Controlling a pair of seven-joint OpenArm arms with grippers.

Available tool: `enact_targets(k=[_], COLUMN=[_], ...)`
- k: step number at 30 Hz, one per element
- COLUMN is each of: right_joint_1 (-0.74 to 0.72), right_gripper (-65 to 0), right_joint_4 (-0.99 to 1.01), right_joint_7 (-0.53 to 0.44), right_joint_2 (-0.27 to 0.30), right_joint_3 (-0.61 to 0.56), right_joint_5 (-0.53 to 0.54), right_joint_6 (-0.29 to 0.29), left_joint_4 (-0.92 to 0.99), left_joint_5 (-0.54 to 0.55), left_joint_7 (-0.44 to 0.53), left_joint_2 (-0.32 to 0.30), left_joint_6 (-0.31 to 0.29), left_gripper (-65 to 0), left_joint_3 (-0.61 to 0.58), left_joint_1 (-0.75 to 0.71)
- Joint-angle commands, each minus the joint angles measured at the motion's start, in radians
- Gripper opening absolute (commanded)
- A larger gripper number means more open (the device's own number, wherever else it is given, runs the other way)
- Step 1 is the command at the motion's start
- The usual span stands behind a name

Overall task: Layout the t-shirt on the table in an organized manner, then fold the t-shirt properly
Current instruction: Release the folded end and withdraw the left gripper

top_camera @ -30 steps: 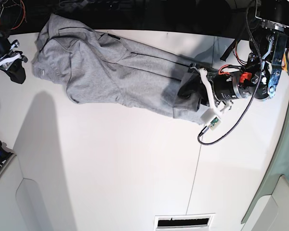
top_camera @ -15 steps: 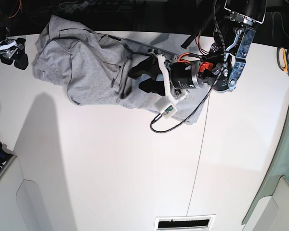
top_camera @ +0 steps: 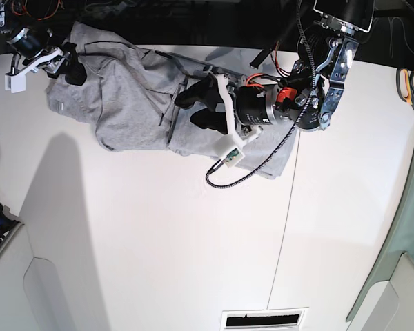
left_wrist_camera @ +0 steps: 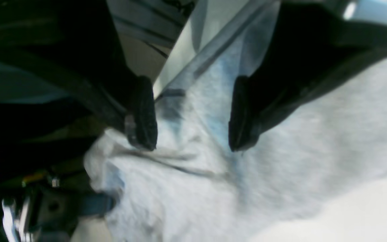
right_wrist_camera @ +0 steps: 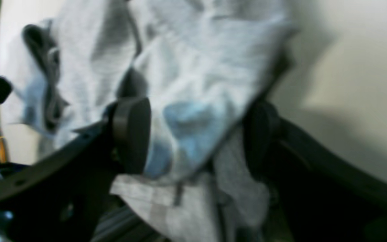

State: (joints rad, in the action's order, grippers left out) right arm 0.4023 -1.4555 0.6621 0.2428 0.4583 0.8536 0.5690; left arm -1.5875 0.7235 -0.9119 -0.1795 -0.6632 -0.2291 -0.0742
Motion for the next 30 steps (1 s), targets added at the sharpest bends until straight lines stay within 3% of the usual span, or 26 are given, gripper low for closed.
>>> enact_targets(k=[1,6,11,13,16,17,23,30], right_joint_1=[0.002,-0.025,-0.060,-0.074,-0.084,-0.089,-0.094,-0.094], right_gripper=[-23.2,-23.2,-23.9,-34.1,-61.7,-65.0,-65.0,-65.0], right_joint_4=[-0.013,-0.013,-0.013,-0.013,-0.013,-0.013,-0.040,-0.100], right_joint_7=[-0.007,-0.006,-0.007,-0.006,-0.007,-0.007,-0.010,0.005], right_joint_2=[-0.005,-0.064,-0.074,-0.074,-0.074,-0.074,-0.038,0.081], right_joint_3=[0.002,0.002,0.002,0.002,0.002,0.002,0.056,0.178], right_joint_5=[0.018,0.014,-0.013,-0.032,-0.054,-0.066,-0.115,-0.102], right_joint_6=[0.012,0.012,0.012,0.011,0.011,0.011,0.011,0.010], left_joint_4=[-0.015,-0.023,-0.027,-0.027,-0.027,-0.027,-0.027,-0.027], left_joint_5=[0.029,0.109,0.125,0.126,0.126,0.127,0.159,0.155], left_joint_7=[0.017,0.013,-0.011,-0.011,-0.008,-0.008,-0.013,0.004], left_joint_2=[-0.001,-0.006,-0.008,-0.023,-0.058,-0.069,-0.122,-0.156], left_joint_6=[-0.015,-0.035,-0.035,-0.035,-0.035,-0.035,-0.035,-0.035], left_gripper=[-27.5,-27.5,-27.5,-27.5,-27.5,-27.5,-27.5,-27.5], left_joint_3=[0.016,0.093,0.131,0.145,0.189,0.213,0.375,0.397], left_joint_1=[0.013,0.013,0.013,0.013,0.013,0.013,0.006,-0.079])
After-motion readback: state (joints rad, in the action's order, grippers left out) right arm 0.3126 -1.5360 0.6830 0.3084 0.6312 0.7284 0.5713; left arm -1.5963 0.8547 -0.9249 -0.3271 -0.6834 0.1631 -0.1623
